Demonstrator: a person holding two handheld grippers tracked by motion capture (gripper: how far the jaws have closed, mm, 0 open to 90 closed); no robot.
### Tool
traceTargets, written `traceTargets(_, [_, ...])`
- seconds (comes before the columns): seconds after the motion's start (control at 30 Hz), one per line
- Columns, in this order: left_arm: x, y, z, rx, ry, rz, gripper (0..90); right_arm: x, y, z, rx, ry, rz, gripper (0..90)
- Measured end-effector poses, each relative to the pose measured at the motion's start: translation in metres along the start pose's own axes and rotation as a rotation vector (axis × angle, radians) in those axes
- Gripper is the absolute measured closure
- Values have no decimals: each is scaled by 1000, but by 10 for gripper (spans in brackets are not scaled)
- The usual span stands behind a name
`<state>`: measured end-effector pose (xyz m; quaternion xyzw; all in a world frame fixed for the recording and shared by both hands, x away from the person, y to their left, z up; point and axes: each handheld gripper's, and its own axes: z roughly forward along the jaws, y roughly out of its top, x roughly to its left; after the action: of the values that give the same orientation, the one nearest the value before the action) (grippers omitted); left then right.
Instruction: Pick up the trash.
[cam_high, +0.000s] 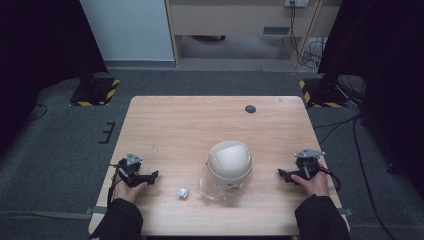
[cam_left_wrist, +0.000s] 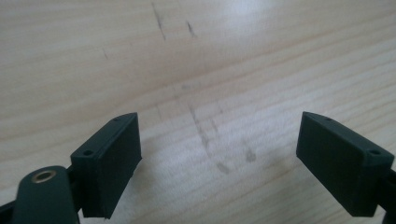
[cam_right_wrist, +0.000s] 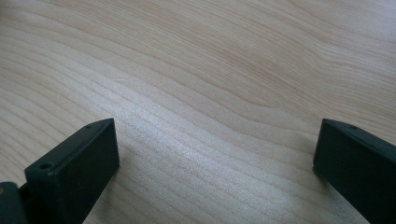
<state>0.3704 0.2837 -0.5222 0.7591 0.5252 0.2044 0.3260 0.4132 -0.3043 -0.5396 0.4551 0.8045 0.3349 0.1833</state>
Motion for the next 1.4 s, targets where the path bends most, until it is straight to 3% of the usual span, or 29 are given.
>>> traceTargets(0.03, [0,4,-5,-47,2,-7,134,0,0,0,0,0,0,5])
traceTargets(0.07, [0,4,-5,-47,2,-7,134,0,0,0,0,0,0,5])
traceTargets(0.1, [-1,8,-10,-91,-5,-9,134,0,0,0,0,0,0,5])
traceTargets(0.2, [0,15,-17,-157,-16,-8,129,0,0,0,0,0,-1,5])
traceTargets(0.37, [0,21,-22,-214,-51,-3,128,0,0,0,-1,-1,-2,5])
traceTargets(0.53, [-3,32,-32,-280,-89,43,142,0,0,0,0,-1,-1,5])
traceTargets(0.63, [-5,35,-34,-291,-105,61,144,0,0,0,-1,-1,-2,5])
traceTargets(1.0, [-28,50,-44,-300,-248,164,150,0,0,0,-1,-1,-1,5])
traceTargets(1.4, [-52,65,-58,-352,-372,202,140,0,0,0,0,-1,-2,5])
